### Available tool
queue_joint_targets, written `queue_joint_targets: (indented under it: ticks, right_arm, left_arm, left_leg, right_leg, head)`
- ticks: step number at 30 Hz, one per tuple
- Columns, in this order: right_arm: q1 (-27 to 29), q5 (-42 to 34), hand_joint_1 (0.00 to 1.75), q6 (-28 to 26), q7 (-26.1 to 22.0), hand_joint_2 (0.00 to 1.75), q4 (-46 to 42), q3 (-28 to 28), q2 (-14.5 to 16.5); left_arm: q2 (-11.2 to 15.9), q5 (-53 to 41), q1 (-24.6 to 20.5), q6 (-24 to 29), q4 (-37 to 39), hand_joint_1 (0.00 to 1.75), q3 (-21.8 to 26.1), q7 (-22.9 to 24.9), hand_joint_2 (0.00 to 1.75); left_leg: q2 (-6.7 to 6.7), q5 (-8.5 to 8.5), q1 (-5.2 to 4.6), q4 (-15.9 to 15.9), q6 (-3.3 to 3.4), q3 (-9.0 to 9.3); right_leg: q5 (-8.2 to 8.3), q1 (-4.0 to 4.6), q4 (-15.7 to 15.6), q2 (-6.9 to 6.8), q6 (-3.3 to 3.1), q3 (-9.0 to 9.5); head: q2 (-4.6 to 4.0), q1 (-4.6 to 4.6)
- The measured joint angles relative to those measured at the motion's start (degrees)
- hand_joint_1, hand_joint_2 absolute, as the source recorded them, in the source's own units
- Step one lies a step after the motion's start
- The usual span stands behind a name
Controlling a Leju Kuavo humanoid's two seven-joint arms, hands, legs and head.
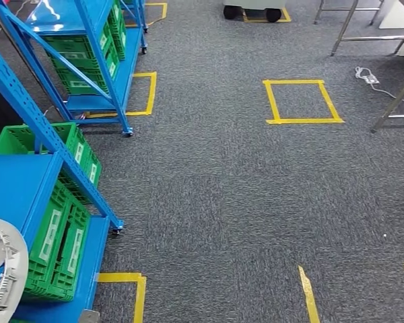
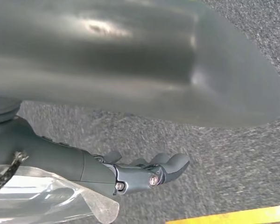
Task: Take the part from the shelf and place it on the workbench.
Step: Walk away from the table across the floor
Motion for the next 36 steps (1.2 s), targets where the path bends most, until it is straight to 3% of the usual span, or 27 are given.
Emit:
queue_joint_targets:
  ticks: [2,3,5,7,8,10,11,12,13,14,16,17,19,22,24,26,27,28,29,31,32,34,36]
  right_arm:
    - [-0.15,0.0,0.0,0.1,-0.08,0.0,0.12,-0.1,0.0]
    - [-0.25,0.0,0.0,0.15,-0.09,0.0,0.18,-0.15,0.0]
    - [-0.28,0.01,0.0,0.21,-0.12,0.0,0.26,-0.22,0.0]
    - [-0.31,0.01,0.0,0.21,-0.14,0.0,0.28,-0.36,0.0]
    - [-0.3,0.01,0.0,0.21,-0.15,0.0,0.29,-0.43,0.0]
    - [-0.18,0.01,0.0,0.22,-0.15,0.0,0.32,-0.62,0.0]
    - [-0.14,0.02,0.0,0.22,-0.15,0.0,0.34,-0.7,0.0]
    - [-0.14,0.02,0.0,0.23,-0.15,0.0,0.37,-0.79,0.0]
    - [-0.16,0.02,0.0,0.23,-0.15,0.0,0.39,-0.85,0.0]
    - [-0.18,0.02,0.0,0.23,-0.15,0.0,0.39,-0.86,0.0]
    - [-0.22,0.09,0.0,0.23,-0.17,0.0,0.39,-0.88,0.0]
    - [-0.23,0.38,0.0,0.2,-0.3,0.0,0.39,-0.89,0.0]
    - [-0.21,1.59,0.0,0.09,-0.79,0.0,0.41,-0.9,0.0]
    - [-0.49,3.22,0.0,-0.04,-1.49,0.0,0.46,-0.95,0.0]
    - [-0.81,3.66,0.0,-0.05,-1.74,0.0,0.54,-0.96,0.0]
    - [-0.93,4.13,0.0,-0.05,-1.96,0.0,0.7,-1.04,0.0]
    - [-0.96,4.43,0.0,-0.04,-2.08,0.0,0.82,-1.14,0.0]
    - [-0.99,4.68,0.0,-0.03,-2.2,0.0,0.93,-1.24,0.0]
    - [-1.02,4.88,0.0,-0.02,-2.31,0.0,1.04,-1.32,0.0]
    - [-1.08,5.09,0.0,0.01,-2.42,0.0,1.19,-1.45,0.0]
    - [-1.09,5.13,0.0,0.02,-2.45,0.0,1.26,-1.53,0.0]
    - [-1.14,5.17,0.0,0.05,-2.45,0.0,1.42,-1.69,-0.01]
    - [-1.22,5.22,0.0,0.05,-2.48,0.0,1.51,-1.79,0.0]
  left_arm:
    - [0.02,-0.11,-0.12,0.21,0.18,0.0,0.06,-0.07,0.0]
    - [0.04,-0.17,-0.13,0.29,0.24,0.0,0.08,-0.12,0.0]
    - [0.1,-0.29,-0.13,0.38,0.39,0.0,0.12,-0.18,0.0]
    - [0.14,-0.36,-0.15,0.41,0.54,0.0,0.18,-0.21,0.0]
    - [0.15,-0.37,-0.23,0.43,0.6,0.0,0.2,-0.24,0.0]
    - [0.14,-0.39,-0.46,0.43,0.72,0.0,0.2,-0.31,0.0]
    - [0.14,-0.4,-0.54,0.43,0.79,0.0,0.2,-0.34,0.0]
    - [0.14,-0.41,-0.55,0.43,0.86,0.0,0.2,-0.36,0.0]
    - [0.15,-0.42,-0.52,0.43,0.92,0.0,0.2,-0.36,0.0]
    - [0.15,-0.42,-0.48,0.43,0.96,0.0,0.2,-0.36,0.0]
    - [0.15,-0.42,-0.47,0.43,1.0,0.0,0.21,-0.37,0.0]
    - [0.15,-0.41,-0.57,0.45,1.02,0.0,0.22,-0.38,0.0]
    - [0.11,-0.38,-0.81,0.55,1.08,0.0,0.25,-0.34,0.0]
    - [0.0,-0.35,-0.75,0.67,1.09,0.0,0.37,-0.08,0.0]
    - [-0.16,-0.35,-0.75,0.73,1.09,0.0,0.51,0.06,0.0]
    - [-0.31,-0.38,-0.81,0.71,1.09,0.0,0.71,0.15,0.0]
    - [-0.37,-0.41,-0.8,0.67,1.1,0.0,0.82,0.19,0.0]
    - [-0.39,-0.44,-0.8,0.64,1.1,0.0,0.95,0.22,0.0]
    - [-0.42,-0.48,-0.81,0.61,1.11,0.0,1.06,0.25,0.0]
    - [-0.54,-0.52,-0.91,0.6,1.11,0.0,1.21,0.25,0.0]
    - [-0.6,-0.54,-0.98,0.59,1.11,0.0,1.25,0.26,0.0]
    - [-0.71,-0.57,-1.0,0.57,1.11,0.0,1.33,0.27,0.0]
    - [-0.76,-0.6,-0.81,0.56,1.11,0.0,1.44,0.27,0.0]
  left_leg:
    - [-0.76,-0.29,-0.1,0.65,-0.61,-0.07]
    - [-1.03,-0.37,-0.14,0.86,-0.87,-0.16]
    - [-1.4,-0.42,-0.12,1.01,-1.28,-0.31]
    - [-0.16,-1.66,-0.06,2.52,-1.86,-0.89]
    - [0.88,-3.18,0.0,4.87,-2.19,-1.89]
    - [2.58,-7.05,0.23,12.44,-2.76,-5.31]
    - [2.83,-8.34,0.4,16.02,-2.93,-7.02]
    - [2.92,-8.53,0.54,17.94,-3.02,-7.98]
    - [2.96,-7.57,0.64,17.66,-3.03,-7.93]
    - [3.01,-5.59,0.7,15.08,-2.94,-6.8]
    - [3.87,-1.54,0.51,7.22,-2.54,-3.24]
    - [4.5,-0.62,0.3,4.2,-2.29,-1.86]
    - [5.2,-0.79,-0.15,1.99,-1.88,-0.97]
    - [3.89,-0.66,-0.03,1.23,-1.0,-0.69]
    - [3.08,-0.47,0.11,0.85,-0.41,-0.46]
    - [2.16,-0.53,-0.02,0.86,-0.13,-0.46]
    - [1.59,-0.56,-0.11,0.87,-0.08,-0.41]
    - [0.96,-0.59,-0.16,0.89,-0.05,-0.33]
    - [0.25,-0.62,-0.19,0.91,-0.07,-0.2]
    - [-1.21,-0.74,-0.25,1.0,-0.22,-0.02]
    - [-1.92,-0.81,-0.27,1.11,-0.4,-0.06]
    - [-3.19,-0.78,-0.13,1.29,-0.94,-0.38]
    - [-3.93,-0.72,0.02,1.4,-1.57,-0.7]
  right_leg:
    - [2.51,-0.08,-5.47,1.42,-0.17,2.19]
    - [2.65,-0.02,-6.24,1.87,-0.3,2.46]
    - [2.8,0.09,-6.16,1.5,-0.84,2.51]
    - [3.02,-0.01,-6.24,0.89,-1.56,2.87]
    - [3.12,-0.09,-6.3,0.48,-1.86,3.03]
    - [3.1,-0.02,-6.28,-0.38,-2.14,3.02]
    - [3.03,0.01,-6.27,-0.83,-2.2,3.02]
    - [2.92,0.03,-6.26,-1.19,-2.23,3.08]
    - [2.8,0.04,-6.26,-1.48,-2.23,3.21]
    - [2.64,0.05,-6.26,-1.68,-2.17,3.41]
    - [2.19,0.18,-6.23,-2.08,-1.8,3.89]
    - [1.95,0.3,-6.19,-2.33,-1.53,4.03]
    - [1.57,0.48,-6.25,-3.11,-1.02,3.93]
    - [0.45,0.27,-5.68,-3.56,-0.3,3.93]
    - [-2.75,0.21,-0.46,-2.22,-0.07,1.57]
    - [-6.19,0.27,7.76,-1.24,-0.02,-2.86]
    - [-6.51,0.29,10.29,-1.08,-0.04,-4.5]
    - [-5.5,0.31,10.48,-0.97,-0.12,-5.07]
    - [-3.41,0.32,8.28,-0.74,-0.25,-4.48]
    - [1.38,0.26,0.17,1.53,-0.67,-1.36]
    - [2.75,0.19,-3.07,2.79,-0.8,-0.03]
    - [3.31,0.23,-5.55,4.06,-1.01,1.22]
    - [3.6,0.23,-5.97,2.65,-1.43,1.74]
  head:
    - [0.0,0.05]
    - [0.0,0.03]
    - [0.0,-0.07]
    - [0.0,-0.29]
    - [0.0,-0.46]
    - [0.0,-0.81]
    - [0.0,-0.83]
    - [0.0,-0.83]
    - [0.0,-0.83]
    - [0.0,-0.83]
    - [0.0,-0.83]
    - [0.0,-0.9]
    - [0.0,-0.88]
    - [0.0,-0.74]
    - [0.0,-0.51]
    - [0.0,-0.32]
    - [0.0,-0.31]
    - [0.0,-0.3]
    - [0.0,-0.31]
    - [0.0,-0.29]
    - [0.0,-0.31]
    - [0.0,-0.31]
    - [0.0,-0.29]
